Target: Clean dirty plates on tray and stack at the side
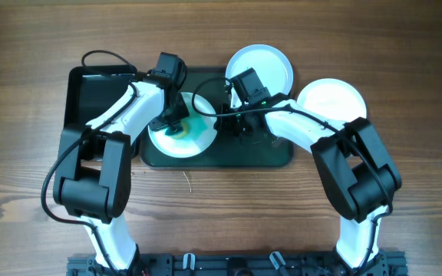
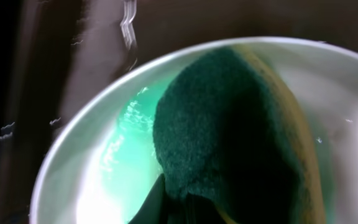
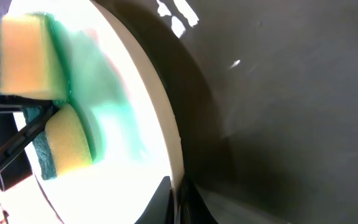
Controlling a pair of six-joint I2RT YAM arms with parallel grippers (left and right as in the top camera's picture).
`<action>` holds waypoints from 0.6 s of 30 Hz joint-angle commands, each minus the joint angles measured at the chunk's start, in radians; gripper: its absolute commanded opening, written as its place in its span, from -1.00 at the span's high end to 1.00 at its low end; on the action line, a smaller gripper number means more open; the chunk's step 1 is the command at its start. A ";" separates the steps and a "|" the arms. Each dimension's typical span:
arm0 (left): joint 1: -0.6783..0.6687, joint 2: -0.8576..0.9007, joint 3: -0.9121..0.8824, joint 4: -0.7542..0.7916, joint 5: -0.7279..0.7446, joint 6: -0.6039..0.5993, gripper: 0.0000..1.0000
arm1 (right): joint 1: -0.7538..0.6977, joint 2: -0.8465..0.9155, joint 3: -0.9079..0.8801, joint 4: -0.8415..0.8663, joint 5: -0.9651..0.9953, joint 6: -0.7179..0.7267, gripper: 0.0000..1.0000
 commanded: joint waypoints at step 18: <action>0.036 0.040 -0.036 0.072 0.632 0.493 0.92 | -0.012 0.017 0.003 -0.016 0.011 -0.002 0.91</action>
